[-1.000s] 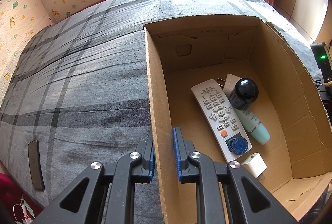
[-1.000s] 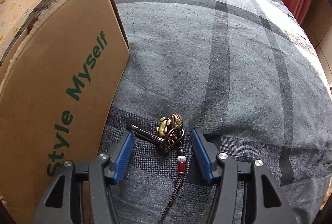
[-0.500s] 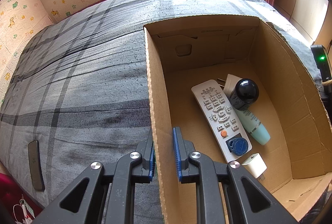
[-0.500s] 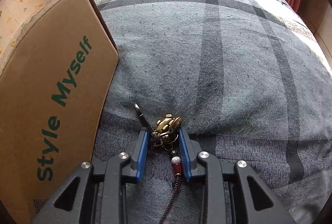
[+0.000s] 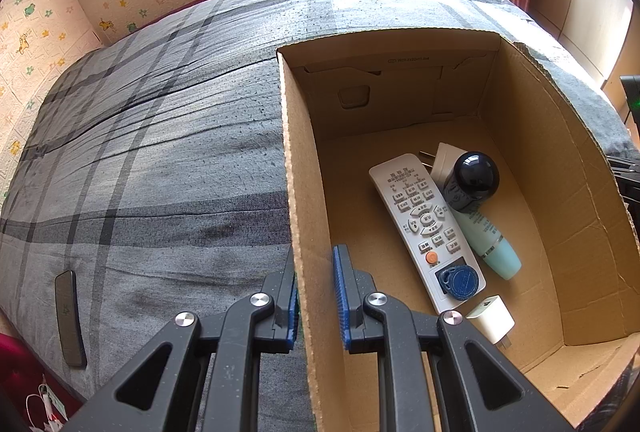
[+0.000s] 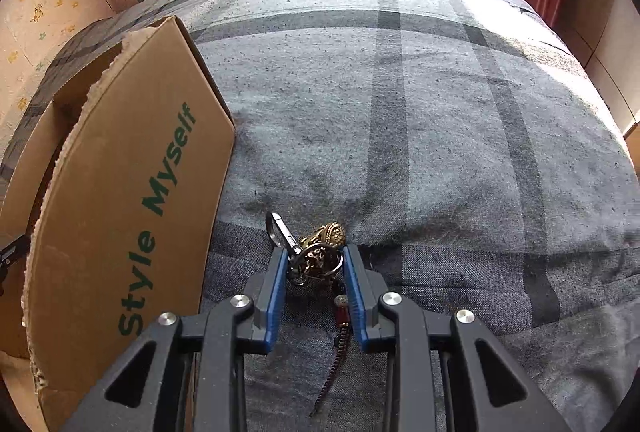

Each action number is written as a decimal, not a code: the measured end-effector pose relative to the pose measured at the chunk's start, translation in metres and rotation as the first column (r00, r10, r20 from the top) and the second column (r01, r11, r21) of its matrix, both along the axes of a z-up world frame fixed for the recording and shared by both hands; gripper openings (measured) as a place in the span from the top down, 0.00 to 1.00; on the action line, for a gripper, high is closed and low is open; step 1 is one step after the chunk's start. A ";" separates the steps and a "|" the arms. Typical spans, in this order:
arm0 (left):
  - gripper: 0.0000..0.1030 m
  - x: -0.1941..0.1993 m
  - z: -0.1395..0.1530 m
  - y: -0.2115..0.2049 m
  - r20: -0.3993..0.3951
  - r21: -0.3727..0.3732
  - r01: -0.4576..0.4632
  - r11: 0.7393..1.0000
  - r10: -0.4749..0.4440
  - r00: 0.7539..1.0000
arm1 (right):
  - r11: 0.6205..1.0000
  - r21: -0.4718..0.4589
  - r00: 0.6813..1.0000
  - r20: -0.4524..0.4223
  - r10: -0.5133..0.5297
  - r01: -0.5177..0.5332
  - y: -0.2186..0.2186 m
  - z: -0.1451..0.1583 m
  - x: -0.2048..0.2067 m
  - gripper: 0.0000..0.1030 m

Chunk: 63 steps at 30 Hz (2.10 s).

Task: Organize rigid objects

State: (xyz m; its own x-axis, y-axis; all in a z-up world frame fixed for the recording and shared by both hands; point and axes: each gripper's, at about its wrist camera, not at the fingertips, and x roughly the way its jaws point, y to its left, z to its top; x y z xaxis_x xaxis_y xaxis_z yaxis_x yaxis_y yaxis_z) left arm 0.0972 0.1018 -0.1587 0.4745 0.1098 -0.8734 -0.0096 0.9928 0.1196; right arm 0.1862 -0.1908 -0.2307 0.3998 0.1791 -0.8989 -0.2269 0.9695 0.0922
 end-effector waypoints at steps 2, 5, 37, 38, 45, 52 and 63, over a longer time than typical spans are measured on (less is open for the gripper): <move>0.84 0.000 0.000 0.000 0.000 0.000 -0.001 1.000 0.001 1.000 | 1.000 -0.015 1.000 0.014 0.010 -0.010 0.000 0.007 -0.004 0.72; 0.84 0.000 0.000 0.000 0.001 -0.002 -0.001 1.000 0.001 1.000 | 1.000 -0.015 0.999 0.032 0.013 -0.012 0.015 0.020 -0.014 0.72; 0.84 0.000 0.000 0.000 0.001 -0.004 -0.001 1.000 0.001 1.000 | 0.982 0.004 0.938 0.296 0.179 -0.189 0.086 0.171 -0.062 0.72; 0.84 0.000 0.000 0.000 0.001 -0.003 -0.001 1.000 0.001 1.000 | 0.981 0.008 0.936 0.298 0.185 -0.196 0.089 0.174 -0.063 0.72; 0.84 0.001 0.000 -0.001 0.001 -0.006 -0.002 1.000 0.002 1.000 | 0.972 0.028 0.926 0.310 0.214 -0.235 0.110 0.181 -0.064 0.72; 0.84 0.001 -0.001 -0.001 0.002 -0.009 -0.002 1.000 0.002 1.000 | 0.958 0.033 0.920 0.291 0.263 -0.285 0.139 0.173 -0.059 0.72; 0.84 0.001 0.000 0.000 0.003 -0.016 -0.004 1.000 0.004 1.000 | 0.948 0.003 0.932 0.182 0.313 -0.318 0.180 0.129 -0.036 0.72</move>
State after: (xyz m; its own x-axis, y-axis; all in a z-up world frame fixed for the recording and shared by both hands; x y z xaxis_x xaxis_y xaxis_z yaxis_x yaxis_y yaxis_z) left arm 0.0979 0.1017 -0.1587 0.4765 0.0977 -0.8738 -0.0142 0.9945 0.1034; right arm 0.1506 -0.0107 -0.1016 0.4697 0.3493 -0.8108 -0.5360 0.8426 0.0525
